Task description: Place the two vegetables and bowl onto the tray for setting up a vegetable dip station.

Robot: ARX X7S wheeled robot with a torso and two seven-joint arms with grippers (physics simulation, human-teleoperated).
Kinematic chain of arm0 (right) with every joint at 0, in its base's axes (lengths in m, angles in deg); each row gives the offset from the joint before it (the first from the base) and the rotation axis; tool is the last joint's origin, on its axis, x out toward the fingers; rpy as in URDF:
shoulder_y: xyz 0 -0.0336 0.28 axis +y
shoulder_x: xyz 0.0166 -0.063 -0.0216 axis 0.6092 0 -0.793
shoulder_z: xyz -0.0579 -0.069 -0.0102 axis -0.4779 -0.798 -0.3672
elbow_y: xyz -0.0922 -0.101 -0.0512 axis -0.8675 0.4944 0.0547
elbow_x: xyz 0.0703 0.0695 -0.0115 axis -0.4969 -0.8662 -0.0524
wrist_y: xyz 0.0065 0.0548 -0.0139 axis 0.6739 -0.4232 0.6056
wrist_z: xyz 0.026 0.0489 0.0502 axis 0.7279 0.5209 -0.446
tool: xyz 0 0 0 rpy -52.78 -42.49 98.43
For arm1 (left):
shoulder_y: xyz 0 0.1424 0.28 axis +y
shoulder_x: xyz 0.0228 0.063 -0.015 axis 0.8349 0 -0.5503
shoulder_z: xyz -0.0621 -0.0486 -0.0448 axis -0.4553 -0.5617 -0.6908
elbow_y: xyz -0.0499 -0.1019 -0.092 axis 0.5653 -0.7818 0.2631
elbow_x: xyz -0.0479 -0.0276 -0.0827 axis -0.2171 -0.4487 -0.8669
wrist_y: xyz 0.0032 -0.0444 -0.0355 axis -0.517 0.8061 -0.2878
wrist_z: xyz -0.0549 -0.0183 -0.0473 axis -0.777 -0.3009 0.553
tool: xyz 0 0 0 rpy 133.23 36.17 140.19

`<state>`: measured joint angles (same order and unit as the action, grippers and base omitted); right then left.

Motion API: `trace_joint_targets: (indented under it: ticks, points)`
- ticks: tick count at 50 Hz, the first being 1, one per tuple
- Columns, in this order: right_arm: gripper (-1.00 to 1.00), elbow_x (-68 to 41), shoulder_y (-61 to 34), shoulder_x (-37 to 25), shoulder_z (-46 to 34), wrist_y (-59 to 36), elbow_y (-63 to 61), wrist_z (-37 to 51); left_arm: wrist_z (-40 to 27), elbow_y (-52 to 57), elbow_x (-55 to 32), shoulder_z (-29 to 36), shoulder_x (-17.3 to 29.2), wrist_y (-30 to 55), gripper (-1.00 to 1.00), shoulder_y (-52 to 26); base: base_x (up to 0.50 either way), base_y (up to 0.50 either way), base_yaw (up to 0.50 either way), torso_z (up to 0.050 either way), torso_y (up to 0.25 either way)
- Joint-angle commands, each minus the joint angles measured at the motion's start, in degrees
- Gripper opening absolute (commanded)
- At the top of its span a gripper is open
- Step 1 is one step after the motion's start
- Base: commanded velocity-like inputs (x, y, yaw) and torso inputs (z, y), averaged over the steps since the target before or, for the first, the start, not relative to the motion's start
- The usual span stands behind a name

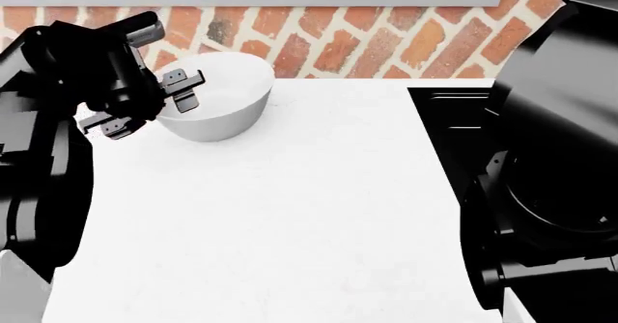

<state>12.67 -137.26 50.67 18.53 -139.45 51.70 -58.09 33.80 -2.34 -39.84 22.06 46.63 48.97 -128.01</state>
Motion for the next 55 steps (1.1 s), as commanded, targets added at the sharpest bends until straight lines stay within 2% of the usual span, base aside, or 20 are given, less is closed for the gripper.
trace_joint_targets:
  ticks: [1, 14, 18, 26, 28, 31, 35, 39, 45, 47, 50, 55]
  points:
    - [1.0, 0.19, -0.13, -0.02, -0.06, -0.16, -0.13, -0.18, -0.02, -0.78, 5.98, -10.77, -0.64, -0.07, -1.0, 2.0, 0.0, 0.0, 0.0, 0.0, 0.0]
    - [1.0, 0.83, -0.37, -0.1, -0.3, -0.42, -0.15, -0.61, 0.81, 2.13, 10.18, -16.47, -0.92, 0.85, -1.0, 0.1, 0.0, 0.0, 0.0, -0.001, 0.0]
    - [1.0, 0.89, -0.46, -0.1, -0.21, -0.25, 0.06, -0.54, -5.05, 23.17, 5.61, -19.81, -2.16, 11.91, -1.0, 5.37, 0.0, 0.0, 0.0, 0.0, 0.0]
    - [1.0, 1.19, -0.75, -0.18, -0.33, -0.25, 0.2, -0.75, -14.33, 53.96, -3.39, -27.69, -4.3, 29.46, -1.0, 8.85, 0.0, 0.0, 0.0, 0.0, 0.0]
    - [1.0, 1.1, -0.5, -0.17, -0.1, 0.04, 0.15, -0.65, -18.84, 56.68, -9.15, -28.69, -3.78, 30.82, -1.0, 9.44, 0.0, 0.0, 0.0, 0.0, 0.0]
    - [1.0, 1.29, -0.62, -0.17, -0.21, -0.09, 0.27, -0.66, -31.95, 60.75, -26.45, -28.29, -0.93, 30.79, -1.0, 11.65, 0.0, 0.0, 0.0, 0.0, 0.0]
    - [1.0, 1.51, -0.66, -0.22, -0.31, -0.13, 0.19, -0.79, -40.95, 65.9, -38.3, -27.95, 0.53, 30.66, -1.0, 12.89, 0.0, 0.0, 0.0, 0.0, 0.0]
    - [1.0, 1.92, -1.46, -0.18, -0.39, -0.59, 0.05, -1.08, -46.86, 69.92, -47.7, -27.29, 0.74, 30.15, -1.0, 13.19, 0.0, 0.0, 0.0, 0.0, 0.0]
    - [1.0, 2.52, -2.69, 0.25, 0.16, -0.3, -0.53, -0.71, -40.78, 76.75, -50.17, -23.59, 1.43, 28.06, -1.0, 11.86, 0.0, 0.0, 0.0, 0.0, 0.0]
    - [1.0, 3.32, -4.05, 0.06, -1.04, -1.7, 1.57, -1.47, -36.68, 79.57, -47.05, -20.81, 3.02, 27.15, -1.0, 11.26, -0.19, 0.0, 0.0, 0.0, 0.0]
    - [1.0, 3.32, -4.32, 0.66, -1.37, -0.77, 0.54, -1.54, -40.63, 80.42, -52.71, -21.24, 3.21, 28.4, -1.0, 10.35, -0.5, 0.0, 0.0, 0.0, 0.0]
    - [1.0, 2.73, -3.65, 0.93, -2.1, -0.33, 0.43, -1.65, -40.89, 81.13, -53.86, -20.18, 3.71, 27.42, -1.0, 10.11, -0.5, 0.0, 0.0, 0.0, 0.0]
